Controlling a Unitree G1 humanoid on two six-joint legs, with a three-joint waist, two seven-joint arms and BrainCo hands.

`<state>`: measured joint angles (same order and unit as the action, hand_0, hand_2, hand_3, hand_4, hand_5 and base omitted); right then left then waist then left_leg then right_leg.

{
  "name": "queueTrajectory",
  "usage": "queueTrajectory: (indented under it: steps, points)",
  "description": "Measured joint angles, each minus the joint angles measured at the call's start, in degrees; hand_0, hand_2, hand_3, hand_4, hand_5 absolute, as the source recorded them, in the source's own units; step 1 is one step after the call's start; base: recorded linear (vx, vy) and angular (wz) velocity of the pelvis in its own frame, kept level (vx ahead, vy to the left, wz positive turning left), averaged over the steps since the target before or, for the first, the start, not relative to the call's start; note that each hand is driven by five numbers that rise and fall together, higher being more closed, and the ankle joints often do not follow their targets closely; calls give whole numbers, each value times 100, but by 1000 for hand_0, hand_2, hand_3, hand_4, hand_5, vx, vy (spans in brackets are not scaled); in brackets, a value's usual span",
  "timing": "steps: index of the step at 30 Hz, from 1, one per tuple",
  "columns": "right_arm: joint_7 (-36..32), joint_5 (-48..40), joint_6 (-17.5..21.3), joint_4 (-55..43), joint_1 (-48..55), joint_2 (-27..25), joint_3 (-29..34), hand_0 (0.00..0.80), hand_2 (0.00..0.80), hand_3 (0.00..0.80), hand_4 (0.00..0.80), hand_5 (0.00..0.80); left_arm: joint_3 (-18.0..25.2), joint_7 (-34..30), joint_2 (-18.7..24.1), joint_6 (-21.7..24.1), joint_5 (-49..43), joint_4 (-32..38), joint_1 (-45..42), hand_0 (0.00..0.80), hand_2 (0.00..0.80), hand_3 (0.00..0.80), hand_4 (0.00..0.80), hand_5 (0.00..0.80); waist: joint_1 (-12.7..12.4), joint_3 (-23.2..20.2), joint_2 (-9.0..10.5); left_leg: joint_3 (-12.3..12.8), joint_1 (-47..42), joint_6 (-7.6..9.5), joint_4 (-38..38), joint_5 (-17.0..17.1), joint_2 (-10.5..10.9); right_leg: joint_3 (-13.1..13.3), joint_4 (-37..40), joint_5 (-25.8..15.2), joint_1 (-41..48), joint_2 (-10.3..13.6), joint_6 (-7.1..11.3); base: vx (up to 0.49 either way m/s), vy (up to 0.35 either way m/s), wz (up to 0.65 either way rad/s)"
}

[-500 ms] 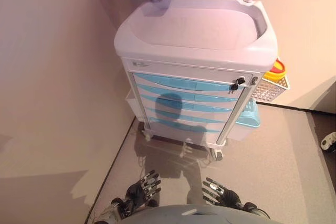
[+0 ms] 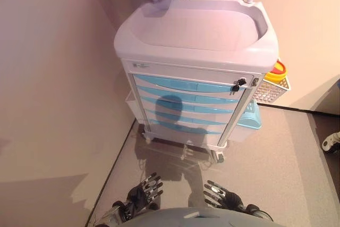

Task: Open the drawer and pick up the medicine

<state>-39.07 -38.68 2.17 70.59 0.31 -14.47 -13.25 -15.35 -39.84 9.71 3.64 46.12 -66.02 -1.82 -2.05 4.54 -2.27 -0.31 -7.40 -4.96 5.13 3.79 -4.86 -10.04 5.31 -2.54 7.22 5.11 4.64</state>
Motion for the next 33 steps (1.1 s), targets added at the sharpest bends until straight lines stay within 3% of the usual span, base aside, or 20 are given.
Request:
queueTrajectory:
  steps: [15, 33]
  points:
    - [8, 49, 64, 1, -5, 13, -7, 0, 0, 0, 0, 0, 7, 431, -1, 780, 28, 0, -50, 0, 0, 0, 0, 0, 3, -31, 74, 3, -16, 0, 1, -6, 1, 0, 16, 1, 13, 1, 0, 0, 0, 0]
    - [26, 42, 75, -15, 20, 5, 5, 0, 0, 0, 0, 0, 169, -12, -5, -110, 855, 8, -80, 0, 0, 0, 0, 0, 4, 52, 100, 3, 73, -2, -3, -8, 3, 3, -6, 1, -85, 5, 0, 20, 12, 0]
